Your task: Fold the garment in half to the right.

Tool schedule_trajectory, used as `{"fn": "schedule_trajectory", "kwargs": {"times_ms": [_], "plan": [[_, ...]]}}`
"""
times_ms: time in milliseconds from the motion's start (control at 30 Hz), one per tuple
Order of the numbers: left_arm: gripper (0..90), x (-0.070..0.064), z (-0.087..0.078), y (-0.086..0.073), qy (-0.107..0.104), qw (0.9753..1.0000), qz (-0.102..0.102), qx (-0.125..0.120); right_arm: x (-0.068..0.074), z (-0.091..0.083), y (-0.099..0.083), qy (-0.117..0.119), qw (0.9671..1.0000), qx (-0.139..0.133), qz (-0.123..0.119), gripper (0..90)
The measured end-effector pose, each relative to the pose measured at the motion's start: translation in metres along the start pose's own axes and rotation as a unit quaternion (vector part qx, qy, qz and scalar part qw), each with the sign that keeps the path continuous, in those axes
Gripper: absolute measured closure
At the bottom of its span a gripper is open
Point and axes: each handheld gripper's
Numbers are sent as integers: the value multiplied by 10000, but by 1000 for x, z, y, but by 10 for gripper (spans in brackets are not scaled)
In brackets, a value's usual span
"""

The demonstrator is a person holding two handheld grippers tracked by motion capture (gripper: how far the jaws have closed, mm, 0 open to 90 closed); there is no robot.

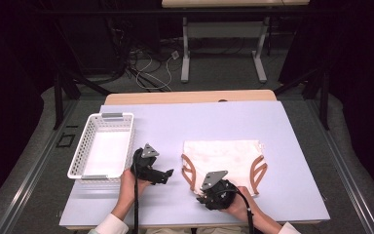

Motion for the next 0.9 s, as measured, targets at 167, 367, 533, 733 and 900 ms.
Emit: {"fn": "schedule_trajectory", "kwargs": {"times_ms": [167, 367, 533, 733, 900], "plan": [[4, 0, 0, 0, -27, 10000, -26, 29, 2, 3, 1, -83, 9999, 48, -38, 683], [3, 1, 0, 0, -32, 10000, -2, 45, 1, 3, 1, -103, 9999, 92, -72, 731], [4, 0, 0, 0, -26, 10000, 11, 36, 4, 4, 1, -185, 9996, 94, -191, 794], [4, -1, 1, 0, -29, 10000, 10, 52, 2, 4, 0, -232, 9996, 64, -137, 858], [4, 0, 1, 0, -52, 10000, 6, 58, 0, 3, -1, -188, 9998, 8, -42, 869]]}}
Point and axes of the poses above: each handheld gripper's, and its own axes: z roughly forward along the jaws, y roughly out of its top, x roughly to its left, and after that the axes turned 11 degrees about -z, right-handed
